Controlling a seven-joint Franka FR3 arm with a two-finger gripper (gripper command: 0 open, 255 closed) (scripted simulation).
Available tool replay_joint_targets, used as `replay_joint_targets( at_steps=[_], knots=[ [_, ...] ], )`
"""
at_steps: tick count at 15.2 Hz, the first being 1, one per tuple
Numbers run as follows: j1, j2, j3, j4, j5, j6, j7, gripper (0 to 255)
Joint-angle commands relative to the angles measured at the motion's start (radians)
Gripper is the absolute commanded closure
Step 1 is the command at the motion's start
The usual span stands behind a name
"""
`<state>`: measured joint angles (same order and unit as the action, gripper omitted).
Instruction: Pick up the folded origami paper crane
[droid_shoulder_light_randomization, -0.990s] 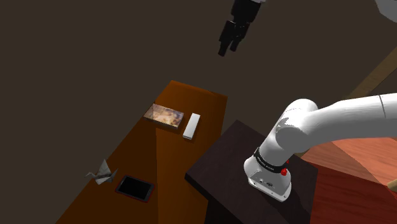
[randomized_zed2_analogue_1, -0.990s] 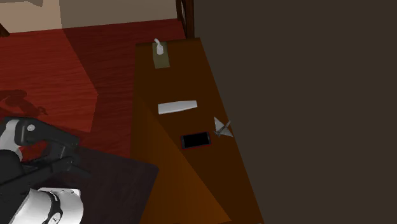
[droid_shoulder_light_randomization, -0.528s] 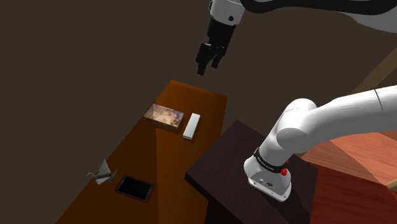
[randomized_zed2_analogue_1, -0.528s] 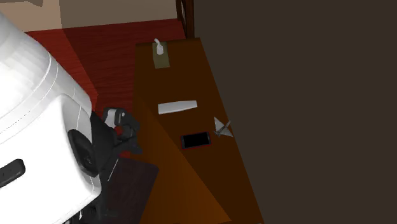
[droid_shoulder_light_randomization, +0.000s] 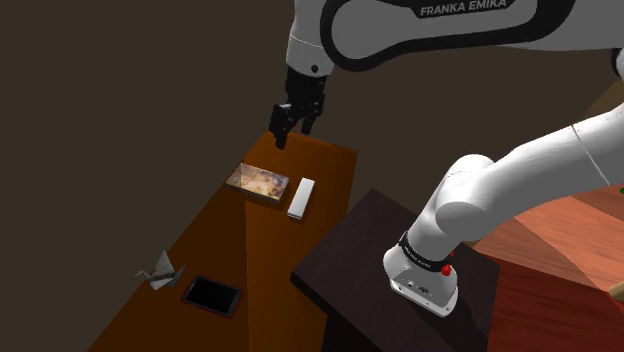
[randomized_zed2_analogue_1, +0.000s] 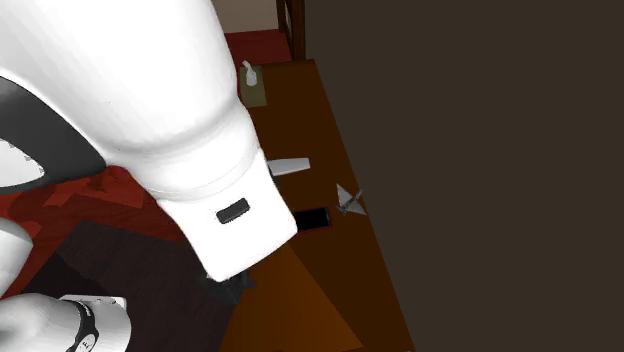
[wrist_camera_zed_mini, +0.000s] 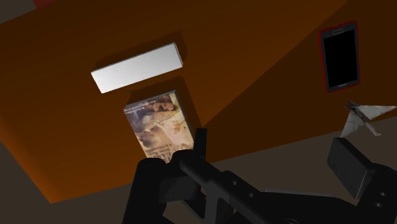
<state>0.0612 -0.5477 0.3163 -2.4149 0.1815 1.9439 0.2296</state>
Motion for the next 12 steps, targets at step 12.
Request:
replay_joint_targets(
  at_steps=[12],
  knots=[
    [-0.001, 0.471, 0.234, 0.142, -0.126, 0.278, 0.315, 0]
  ],
)
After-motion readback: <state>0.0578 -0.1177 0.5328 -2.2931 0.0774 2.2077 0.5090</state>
